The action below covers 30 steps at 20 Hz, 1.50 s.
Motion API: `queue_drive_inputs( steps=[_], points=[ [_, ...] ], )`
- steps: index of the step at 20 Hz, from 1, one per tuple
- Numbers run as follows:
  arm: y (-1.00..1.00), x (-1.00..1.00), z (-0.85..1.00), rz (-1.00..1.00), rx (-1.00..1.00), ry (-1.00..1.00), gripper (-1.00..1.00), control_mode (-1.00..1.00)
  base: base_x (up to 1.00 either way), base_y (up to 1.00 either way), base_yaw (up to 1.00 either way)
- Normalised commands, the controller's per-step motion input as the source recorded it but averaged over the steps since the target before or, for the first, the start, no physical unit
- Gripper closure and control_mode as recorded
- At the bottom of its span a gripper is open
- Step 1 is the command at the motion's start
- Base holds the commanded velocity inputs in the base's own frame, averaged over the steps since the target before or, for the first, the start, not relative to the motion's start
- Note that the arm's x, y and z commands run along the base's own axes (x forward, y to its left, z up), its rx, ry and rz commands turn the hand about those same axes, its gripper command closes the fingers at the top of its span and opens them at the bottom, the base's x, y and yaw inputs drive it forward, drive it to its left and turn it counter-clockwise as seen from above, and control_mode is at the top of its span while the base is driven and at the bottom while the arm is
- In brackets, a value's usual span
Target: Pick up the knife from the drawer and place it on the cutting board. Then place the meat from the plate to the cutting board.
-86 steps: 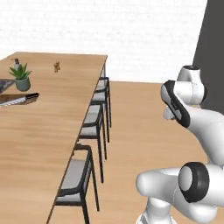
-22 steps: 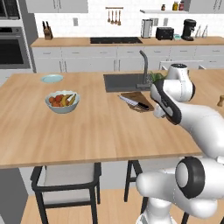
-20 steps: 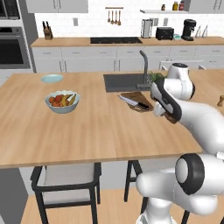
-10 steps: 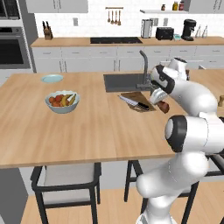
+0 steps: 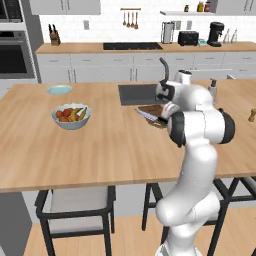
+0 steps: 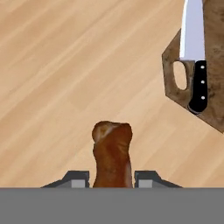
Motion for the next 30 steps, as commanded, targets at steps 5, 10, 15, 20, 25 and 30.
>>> queue_drive_inputs(
  steps=[5,10,15,20,25,30],
  points=[
    [-0.06,0.98,-0.13,0.09,-0.10,0.00,1.00,-1.00,0.00,0.00,0.00],
    [-0.20,0.71,0.00,0.07,-0.02,0.00,1.00,-1.00,0.00,0.00,0.00],
    [-0.14,0.72,-0.23,0.07,0.00,0.00,1.00,-1.00,0.00,0.00,0.00],
    [-0.03,0.27,-0.44,0.03,-0.07,-0.09,1.00,-1.00,0.00,0.00,0.00],
    [0.00,0.02,-0.11,0.00,-0.10,-0.26,1.00,-1.00,0.00,0.00,0.00],
    [0.00,0.17,-0.57,0.01,-0.02,-0.02,1.00,-1.00,0.00,0.00,0.00]
  ],
)
